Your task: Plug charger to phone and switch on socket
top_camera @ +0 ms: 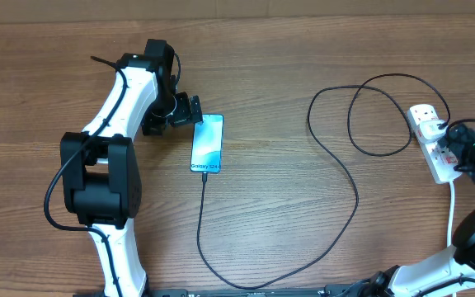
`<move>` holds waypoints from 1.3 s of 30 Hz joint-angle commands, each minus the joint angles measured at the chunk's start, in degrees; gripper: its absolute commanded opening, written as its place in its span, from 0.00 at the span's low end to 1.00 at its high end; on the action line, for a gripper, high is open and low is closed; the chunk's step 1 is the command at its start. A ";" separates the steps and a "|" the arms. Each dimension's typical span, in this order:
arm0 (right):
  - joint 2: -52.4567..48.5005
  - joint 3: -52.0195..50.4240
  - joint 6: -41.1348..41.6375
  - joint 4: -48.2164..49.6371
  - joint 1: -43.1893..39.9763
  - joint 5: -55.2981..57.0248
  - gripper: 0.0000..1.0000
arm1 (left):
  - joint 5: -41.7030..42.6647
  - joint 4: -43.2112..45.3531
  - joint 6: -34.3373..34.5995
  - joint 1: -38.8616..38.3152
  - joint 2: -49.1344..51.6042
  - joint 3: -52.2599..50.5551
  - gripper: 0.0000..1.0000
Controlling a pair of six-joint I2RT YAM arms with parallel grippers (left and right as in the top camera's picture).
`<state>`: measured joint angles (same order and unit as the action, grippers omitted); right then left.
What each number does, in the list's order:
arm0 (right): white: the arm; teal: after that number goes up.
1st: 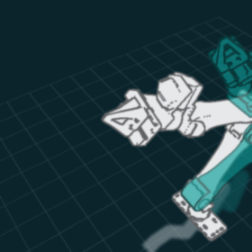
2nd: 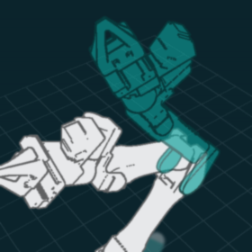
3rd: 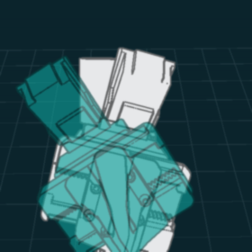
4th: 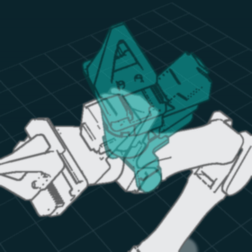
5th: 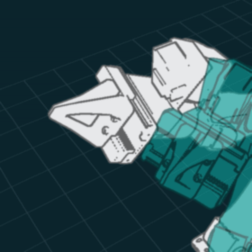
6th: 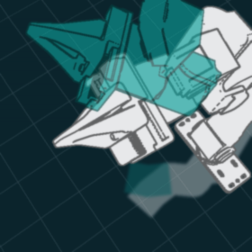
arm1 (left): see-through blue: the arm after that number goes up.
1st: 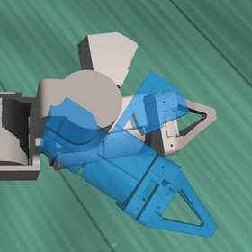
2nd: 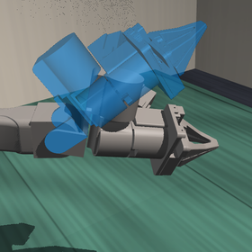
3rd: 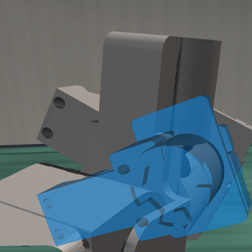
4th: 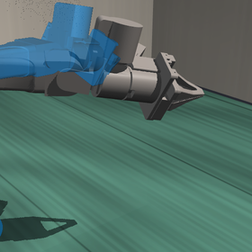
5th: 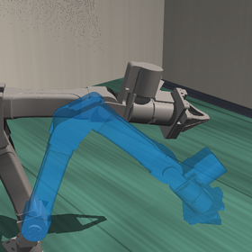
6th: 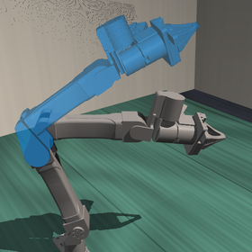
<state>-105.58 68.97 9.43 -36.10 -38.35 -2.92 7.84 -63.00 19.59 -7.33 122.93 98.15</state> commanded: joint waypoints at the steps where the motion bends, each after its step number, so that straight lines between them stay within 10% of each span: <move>1: 4.42 5.14 -0.33 -1.90 0.35 1.09 0.91 | -0.83 0.07 0.79 0.57 -1.11 1.01 1.00; 28: 7.08 3.72 0.44 -5.95 0.57 -9.14 0.82 | -0.83 0.07 0.79 0.57 -1.11 1.01 1.00; 39: 6.34 3.72 -1.01 -6.95 8.07 2.99 0.85 | -0.81 0.07 0.79 0.57 -1.11 1.01 1.00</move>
<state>-98.59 73.06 8.99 -43.11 -32.95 -5.72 7.84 -63.00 19.59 -7.33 122.93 98.15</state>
